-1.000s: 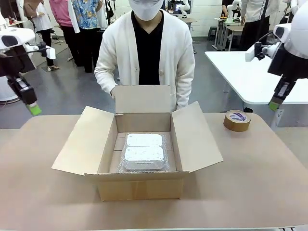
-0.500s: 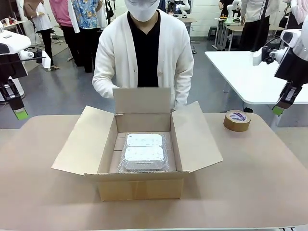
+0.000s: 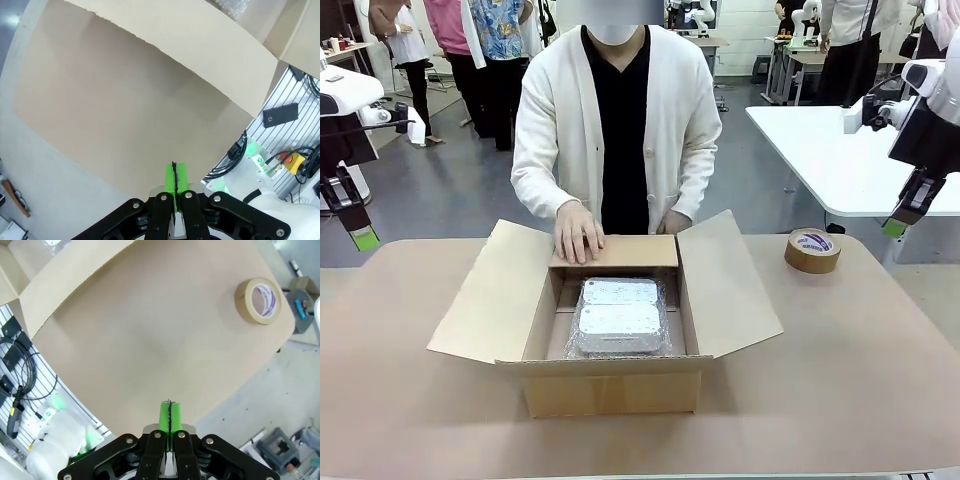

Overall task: Wrap the clocks to prevent damage.
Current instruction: Push the right (or left) flap of the Package Box to close it.

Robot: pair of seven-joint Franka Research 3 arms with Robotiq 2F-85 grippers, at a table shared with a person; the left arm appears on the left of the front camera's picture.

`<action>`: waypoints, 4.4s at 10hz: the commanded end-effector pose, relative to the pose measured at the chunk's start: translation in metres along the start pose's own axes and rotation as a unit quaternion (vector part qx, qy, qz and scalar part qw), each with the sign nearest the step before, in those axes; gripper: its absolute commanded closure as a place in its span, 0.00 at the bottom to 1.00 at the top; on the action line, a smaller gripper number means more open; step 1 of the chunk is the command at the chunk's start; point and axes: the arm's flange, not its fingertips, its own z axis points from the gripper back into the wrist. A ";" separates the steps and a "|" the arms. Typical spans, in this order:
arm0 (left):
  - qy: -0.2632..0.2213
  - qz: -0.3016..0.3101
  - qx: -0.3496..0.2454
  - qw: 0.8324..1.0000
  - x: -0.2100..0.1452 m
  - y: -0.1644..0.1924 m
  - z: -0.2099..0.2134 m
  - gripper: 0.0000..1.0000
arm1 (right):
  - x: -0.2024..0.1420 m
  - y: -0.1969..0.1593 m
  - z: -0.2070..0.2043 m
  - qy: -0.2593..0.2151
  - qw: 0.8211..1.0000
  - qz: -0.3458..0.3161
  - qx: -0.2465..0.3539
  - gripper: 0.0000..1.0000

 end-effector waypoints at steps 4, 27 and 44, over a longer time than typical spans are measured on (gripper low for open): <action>0.006 0.010 0.001 1.000 0.001 0.001 0.003 1.00 | -0.002 0.000 -0.001 0.006 1.000 0.001 -0.002 0.99; 0.006 0.010 0.001 1.000 0.001 0.001 0.003 1.00 | -0.002 0.000 -0.001 0.006 1.000 0.001 -0.002 0.99; 0.006 0.010 0.001 1.000 0.001 0.001 0.003 1.00 | 0.038 0.029 -0.143 -0.163 0.950 0.225 0.140 0.99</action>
